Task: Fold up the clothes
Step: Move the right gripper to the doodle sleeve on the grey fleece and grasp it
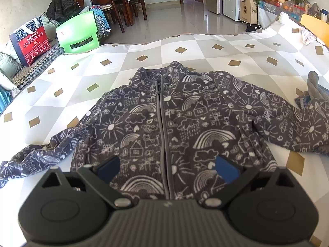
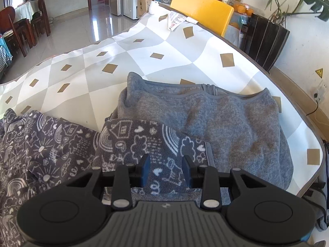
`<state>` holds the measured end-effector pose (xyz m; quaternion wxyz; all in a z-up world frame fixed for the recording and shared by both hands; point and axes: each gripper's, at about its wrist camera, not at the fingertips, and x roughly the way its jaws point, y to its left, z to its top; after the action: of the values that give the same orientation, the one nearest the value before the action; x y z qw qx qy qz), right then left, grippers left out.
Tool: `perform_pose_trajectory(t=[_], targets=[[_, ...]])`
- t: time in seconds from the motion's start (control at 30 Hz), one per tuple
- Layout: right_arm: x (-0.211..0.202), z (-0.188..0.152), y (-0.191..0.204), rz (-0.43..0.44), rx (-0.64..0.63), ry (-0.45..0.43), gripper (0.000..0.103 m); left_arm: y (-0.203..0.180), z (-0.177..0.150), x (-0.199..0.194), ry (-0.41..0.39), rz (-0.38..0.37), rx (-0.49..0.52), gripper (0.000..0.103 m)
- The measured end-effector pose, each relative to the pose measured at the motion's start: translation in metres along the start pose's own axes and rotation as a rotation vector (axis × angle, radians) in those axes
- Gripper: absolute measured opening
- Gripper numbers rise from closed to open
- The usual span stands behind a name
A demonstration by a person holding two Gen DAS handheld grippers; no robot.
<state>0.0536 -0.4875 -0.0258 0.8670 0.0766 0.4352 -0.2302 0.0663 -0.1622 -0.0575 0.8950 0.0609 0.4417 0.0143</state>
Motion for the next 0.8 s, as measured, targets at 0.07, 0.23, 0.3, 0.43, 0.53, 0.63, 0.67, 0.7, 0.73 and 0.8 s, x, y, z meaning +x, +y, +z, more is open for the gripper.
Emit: perform_pose_trajectory(t=[0.07, 0.23, 0.3, 0.43, 0.53, 0.63, 0.67, 0.7, 0.73, 0.8], targets=[[0.005, 0.003, -0.007, 0.017, 0.025, 0.027, 0.034, 0.0, 0.0, 0.002, 0.011, 0.0, 0.001, 0.103], [0.023, 0.013, -0.043, 0.146, 0.168, 0.096, 0.046, 0.001, -0.002, 0.006, 0.033, 0.006, 0.011, 0.103], [0.031, 0.015, -0.054, 0.158, 0.202, 0.108, 0.047, 0.001, -0.002, 0.006, 0.034, 0.008, 0.018, 0.103], [0.043, 0.017, -0.073, 0.18, 0.265, 0.125, 0.047, 0.002, -0.002, 0.005, 0.033, 0.008, 0.016, 0.103], [0.051, 0.016, -0.08, 0.19, 0.282, 0.146, 0.048, 0.003, -0.001, 0.005, 0.031, 0.003, 0.006, 0.103], [0.059, 0.015, -0.084, 0.187, 0.29, 0.171, 0.048, 0.004, -0.001, 0.005, 0.032, 0.002, 0.006, 0.103], [0.062, 0.015, -0.085, 0.186, 0.293, 0.179, 0.048, 0.004, -0.001, 0.005, 0.033, 0.002, 0.007, 0.103], [0.063, 0.015, -0.086, 0.188, 0.292, 0.179, 0.048, 0.004, -0.001, 0.004, 0.034, 0.001, 0.007, 0.103], [0.064, 0.015, -0.087, 0.193, 0.29, 0.183, 0.049, 0.004, -0.001, 0.004, 0.034, 0.0, 0.006, 0.103], [0.067, 0.015, -0.09, 0.184, 0.291, 0.189, 0.049, 0.004, -0.001, 0.004, 0.034, -0.001, 0.004, 0.103]])
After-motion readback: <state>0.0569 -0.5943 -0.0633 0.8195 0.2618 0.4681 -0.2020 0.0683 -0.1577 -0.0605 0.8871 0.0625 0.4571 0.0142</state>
